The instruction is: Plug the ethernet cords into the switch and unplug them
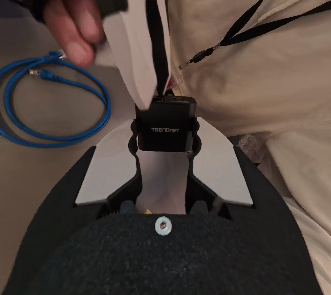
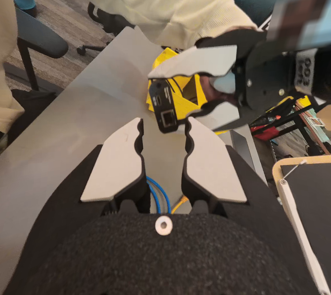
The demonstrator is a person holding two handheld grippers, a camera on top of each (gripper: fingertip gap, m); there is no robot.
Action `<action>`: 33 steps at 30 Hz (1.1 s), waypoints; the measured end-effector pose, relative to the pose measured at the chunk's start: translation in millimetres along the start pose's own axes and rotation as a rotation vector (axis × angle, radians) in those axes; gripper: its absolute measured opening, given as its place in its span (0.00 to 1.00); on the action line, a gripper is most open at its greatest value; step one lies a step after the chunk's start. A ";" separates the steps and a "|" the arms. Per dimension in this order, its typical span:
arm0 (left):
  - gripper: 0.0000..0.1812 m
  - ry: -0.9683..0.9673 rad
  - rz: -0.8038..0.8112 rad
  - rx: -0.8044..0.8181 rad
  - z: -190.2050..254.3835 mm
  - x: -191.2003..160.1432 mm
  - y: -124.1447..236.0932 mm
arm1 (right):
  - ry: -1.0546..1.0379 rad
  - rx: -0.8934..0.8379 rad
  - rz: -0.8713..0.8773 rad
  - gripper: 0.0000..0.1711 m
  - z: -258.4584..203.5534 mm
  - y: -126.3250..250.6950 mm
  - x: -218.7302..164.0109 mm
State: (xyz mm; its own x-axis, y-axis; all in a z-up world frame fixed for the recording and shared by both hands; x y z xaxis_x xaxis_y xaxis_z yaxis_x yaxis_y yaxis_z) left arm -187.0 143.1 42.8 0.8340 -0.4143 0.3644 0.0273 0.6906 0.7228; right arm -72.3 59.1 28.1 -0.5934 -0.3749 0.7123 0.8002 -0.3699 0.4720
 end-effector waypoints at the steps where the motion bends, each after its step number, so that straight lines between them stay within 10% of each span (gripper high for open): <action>1: 0.32 -0.013 0.004 -0.014 -3.9 6.1 -4.0 | 0.010 0.003 -0.009 0.25 -2.6 -1.3 0.3; 8: 0.30 0.024 0.080 0.141 -15.3 23.9 -8.0 | 0.054 -0.077 -0.128 0.14 -11.7 1.9 -23.4; 19: 0.14 -0.022 0.058 1.298 23.8 7.0 -51.4 | -0.129 -0.082 -0.092 0.14 -0.3 15.1 -51.7; 33: 0.13 -0.064 -0.004 1.510 13.7 12.7 -71.9 | -0.130 -0.112 -0.118 0.15 -6.9 17.8 -49.6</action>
Point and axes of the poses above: each gripper's, where its closed fingertips meet, y back along the fingers, x out of its top, z = x × y across the jaws, the point moved 9 cm from there along y, back along the fingers, and after that the axes turned 12 degrees about -z, right-handed, at the moved point
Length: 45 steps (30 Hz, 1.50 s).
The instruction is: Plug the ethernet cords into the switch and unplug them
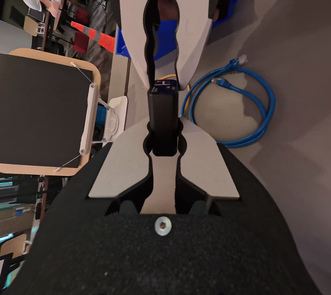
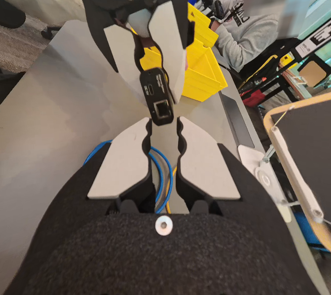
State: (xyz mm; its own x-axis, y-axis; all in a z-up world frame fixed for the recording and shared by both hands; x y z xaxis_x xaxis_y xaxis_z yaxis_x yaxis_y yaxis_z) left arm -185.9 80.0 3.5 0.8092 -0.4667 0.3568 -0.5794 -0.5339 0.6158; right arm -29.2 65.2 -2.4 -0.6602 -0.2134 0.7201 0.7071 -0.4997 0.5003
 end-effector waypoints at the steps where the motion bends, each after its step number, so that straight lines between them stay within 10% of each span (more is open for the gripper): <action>1: 0.13 0.009 0.013 -0.006 1.0 0.1 0.5 | -0.013 0.001 -0.001 0.16 0.0 1.0 -2.0; 15: 0.14 0.011 0.052 -0.015 7.8 7.6 2.6 | 0.057 0.055 0.064 0.12 -2.7 -10.8 -4.2; 32: 0.16 0.066 -0.288 -0.011 29.5 -4.4 -42.5 | 0.047 0.032 -0.090 0.12 -14.6 -28.9 -17.5; 43: 0.14 0.226 0.122 0.056 48.0 -3.2 0.8 | -0.131 0.182 -0.076 0.00 -20.0 -37.8 -17.1; 45: 0.14 0.194 0.004 0.096 47.6 -3.8 -0.7 | -0.130 0.172 -0.026 0.00 -24.5 -36.8 -8.4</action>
State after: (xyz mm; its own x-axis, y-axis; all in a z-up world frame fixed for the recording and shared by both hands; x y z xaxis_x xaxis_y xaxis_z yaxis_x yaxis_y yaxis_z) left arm -193.2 48.6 -31.7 0.8052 -0.3291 0.4933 -0.5814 -0.6017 0.5477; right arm -55.9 64.8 -38.7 -0.6485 -0.0867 0.7563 0.7305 -0.3502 0.5863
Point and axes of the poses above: each gripper's, where its closed fingertips meet, y back along the fingers, x out of its top, z = x × y across the jaws, the point moved 9 cm from there along y, back along the fingers, and after that the axes turned 12 degrees about -z, right-handed, at the moved point
